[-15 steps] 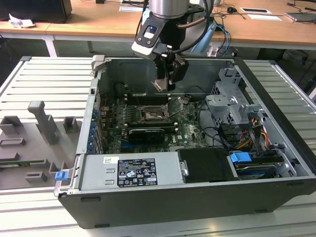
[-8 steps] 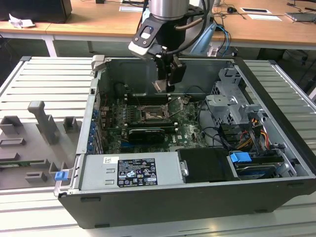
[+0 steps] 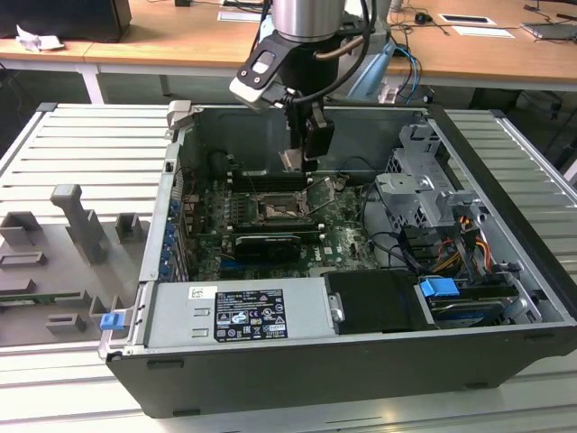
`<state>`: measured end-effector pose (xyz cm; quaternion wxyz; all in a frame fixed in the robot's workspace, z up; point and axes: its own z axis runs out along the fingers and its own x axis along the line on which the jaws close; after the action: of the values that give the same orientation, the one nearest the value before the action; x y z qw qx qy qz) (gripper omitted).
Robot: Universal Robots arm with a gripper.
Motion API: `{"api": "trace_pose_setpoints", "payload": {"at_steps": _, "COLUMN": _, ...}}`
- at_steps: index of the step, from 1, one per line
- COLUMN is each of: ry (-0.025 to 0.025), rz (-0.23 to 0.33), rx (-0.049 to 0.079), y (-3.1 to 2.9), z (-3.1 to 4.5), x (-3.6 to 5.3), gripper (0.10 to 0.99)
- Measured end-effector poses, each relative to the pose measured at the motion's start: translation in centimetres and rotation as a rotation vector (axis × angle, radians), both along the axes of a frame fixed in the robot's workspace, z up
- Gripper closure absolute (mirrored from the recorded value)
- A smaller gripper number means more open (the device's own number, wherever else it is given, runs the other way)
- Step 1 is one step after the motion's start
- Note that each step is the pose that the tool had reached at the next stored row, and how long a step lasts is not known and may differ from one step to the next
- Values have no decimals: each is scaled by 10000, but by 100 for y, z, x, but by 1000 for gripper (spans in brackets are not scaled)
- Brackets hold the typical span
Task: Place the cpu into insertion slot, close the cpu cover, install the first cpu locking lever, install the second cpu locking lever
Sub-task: 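Place the cpu into insertion slot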
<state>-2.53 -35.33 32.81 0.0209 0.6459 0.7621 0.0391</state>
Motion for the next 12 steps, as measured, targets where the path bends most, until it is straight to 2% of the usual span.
{"api": "trace_pose_setpoints", "payload": {"at_steps": 4, "ry": 1, "rz": -517, "rx": 0, "y": 0, "z": -46, "x": -2, "gripper": 557}}
{"api": "trace_pose_setpoints", "payload": {"at_steps": 9, "ry": 1, "rz": -856, "rx": -3, "y": 0, "z": -121, "x": -14, "gripper": 557}}
{"api": "trace_pose_setpoints", "payload": {"at_steps": 12, "ry": 0, "rz": -1584, "rx": -2, "y": 0, "z": -155, "x": -14, "gripper": 557}}
